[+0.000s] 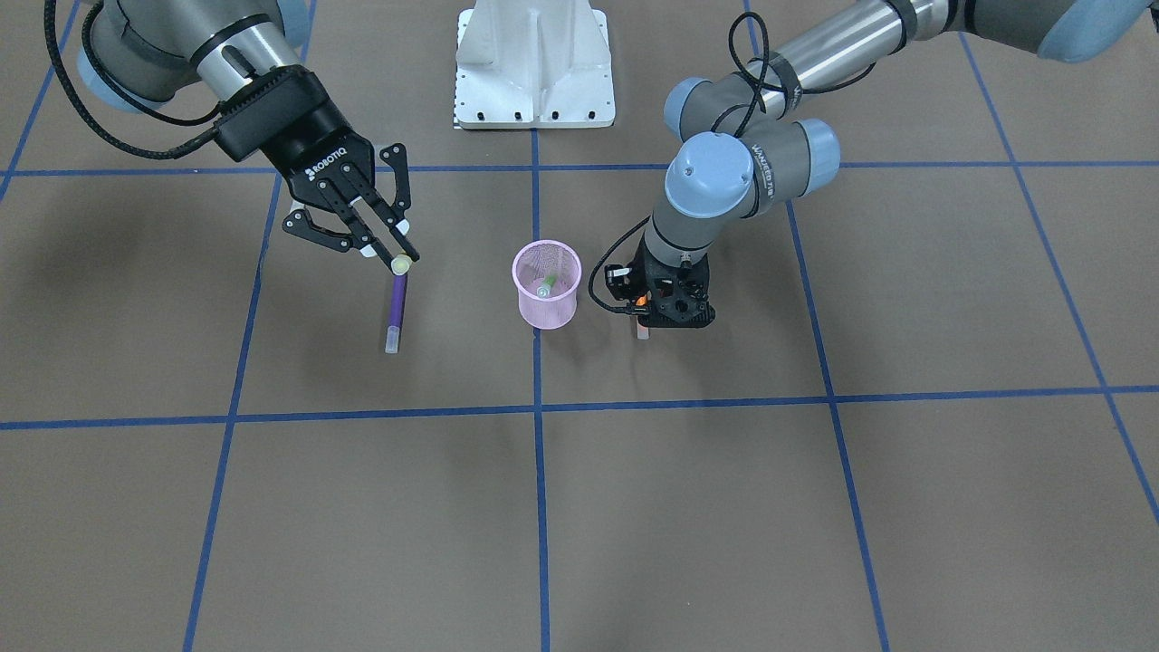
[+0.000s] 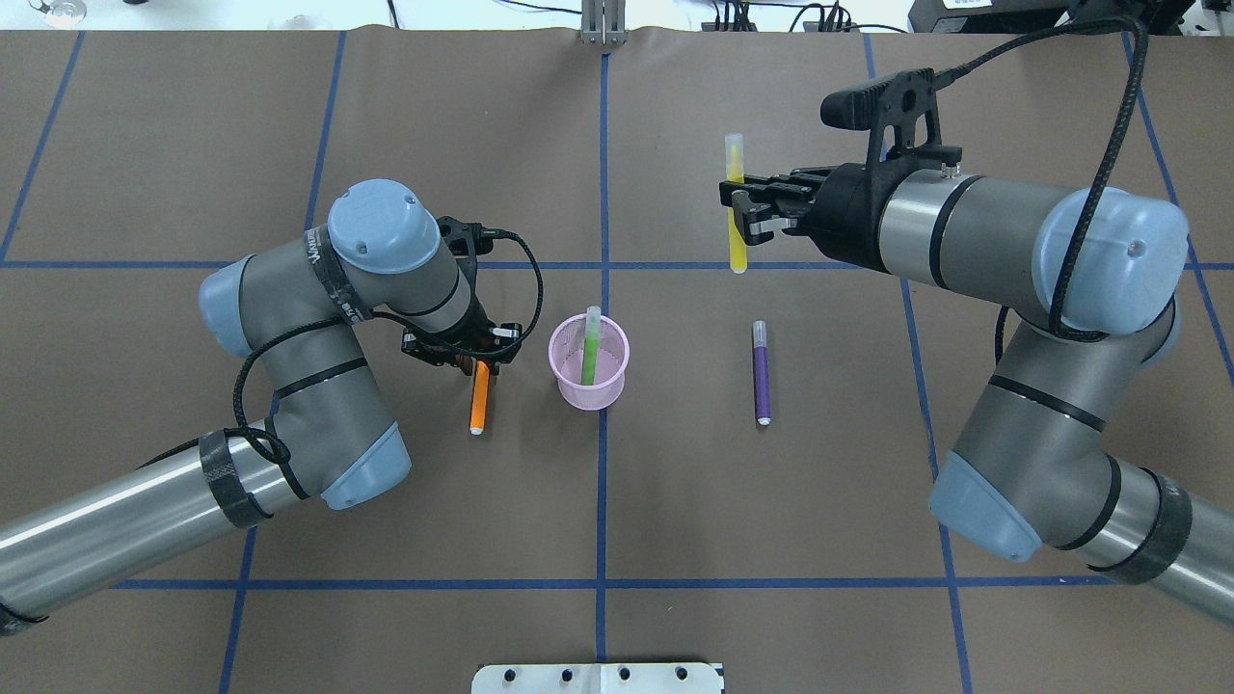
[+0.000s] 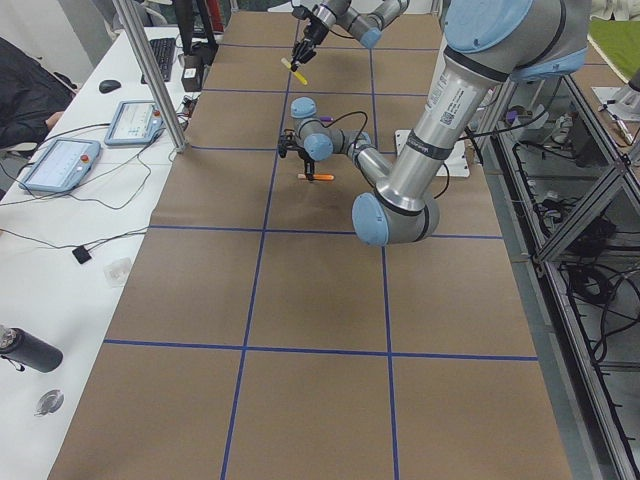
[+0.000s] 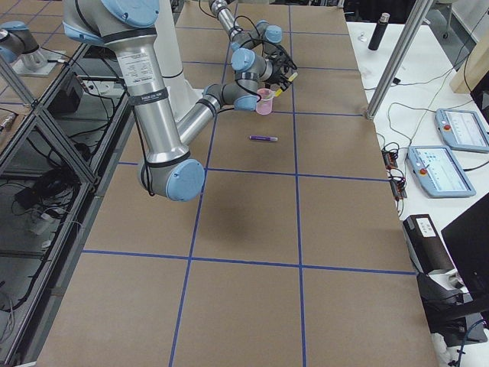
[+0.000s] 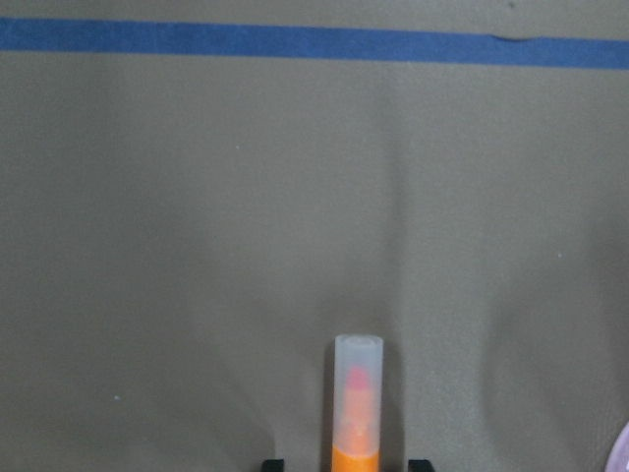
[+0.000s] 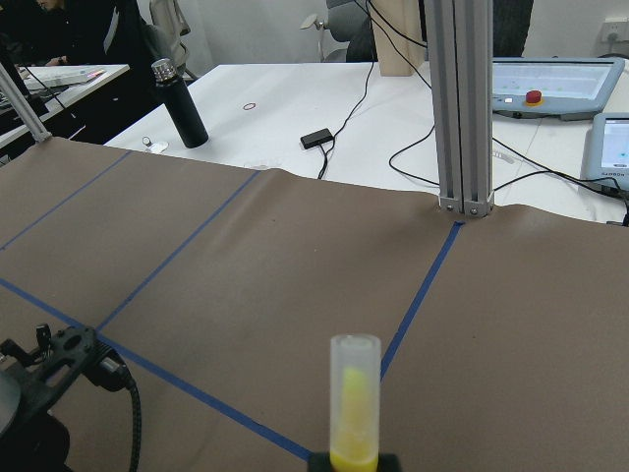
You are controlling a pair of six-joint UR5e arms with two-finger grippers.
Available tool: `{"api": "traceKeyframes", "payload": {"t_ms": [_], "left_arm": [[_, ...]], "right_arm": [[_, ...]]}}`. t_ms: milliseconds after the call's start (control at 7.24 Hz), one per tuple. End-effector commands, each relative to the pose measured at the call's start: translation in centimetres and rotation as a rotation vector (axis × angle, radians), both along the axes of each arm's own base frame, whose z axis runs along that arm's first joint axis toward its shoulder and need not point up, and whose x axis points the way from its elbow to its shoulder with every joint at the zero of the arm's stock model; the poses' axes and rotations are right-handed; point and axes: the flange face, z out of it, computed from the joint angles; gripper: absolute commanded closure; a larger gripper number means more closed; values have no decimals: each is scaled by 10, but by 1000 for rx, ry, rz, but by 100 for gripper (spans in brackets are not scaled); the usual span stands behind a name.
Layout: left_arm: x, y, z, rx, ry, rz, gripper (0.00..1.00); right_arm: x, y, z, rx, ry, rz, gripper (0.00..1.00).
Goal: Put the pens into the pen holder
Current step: 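Close the left gripper on the orange marker and lift it upright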
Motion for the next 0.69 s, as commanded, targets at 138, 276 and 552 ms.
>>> {"api": "traceKeyframes", "payload": {"t_ms": [138, 276, 552], "left_arm": [[4, 4, 0, 0, -1, 8, 60], [4, 4, 0, 0, -1, 8, 60], [5, 4, 2, -2, -3, 8, 60]], "right_arm": [[0, 0, 1, -1, 1, 0, 100], [1, 0, 0, 1, -1, 0, 100], [1, 0, 0, 1, -1, 0, 100]]}}
